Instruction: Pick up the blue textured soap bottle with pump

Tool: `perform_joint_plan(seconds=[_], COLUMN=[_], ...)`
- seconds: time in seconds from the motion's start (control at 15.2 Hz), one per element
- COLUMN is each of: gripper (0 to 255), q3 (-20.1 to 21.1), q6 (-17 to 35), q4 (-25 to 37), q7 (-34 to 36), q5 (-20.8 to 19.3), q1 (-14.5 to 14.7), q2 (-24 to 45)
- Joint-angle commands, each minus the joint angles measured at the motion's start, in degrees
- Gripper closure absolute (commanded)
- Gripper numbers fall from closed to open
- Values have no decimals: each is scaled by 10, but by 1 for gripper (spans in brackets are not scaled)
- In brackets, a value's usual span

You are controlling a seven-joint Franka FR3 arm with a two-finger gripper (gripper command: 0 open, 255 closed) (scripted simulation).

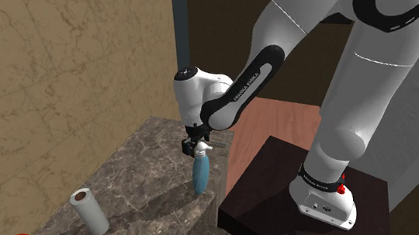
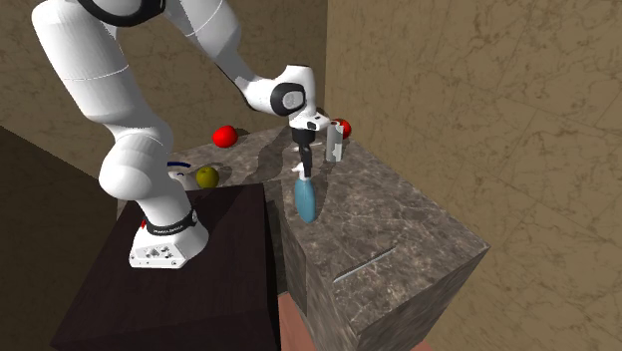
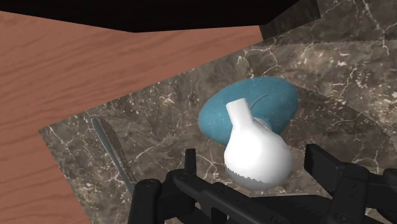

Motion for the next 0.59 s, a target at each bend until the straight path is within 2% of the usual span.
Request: perform_joint_plan(seconds=[0.0,0.07,0.53], gripper=[0,255,255], q3=[0,0,0], q6=[5,5,5], q4=[-1,-1,0], q7=[3,3,3], q5=[-4,-4,-4], q1=[0,0,-1], q2=[4,4,4])
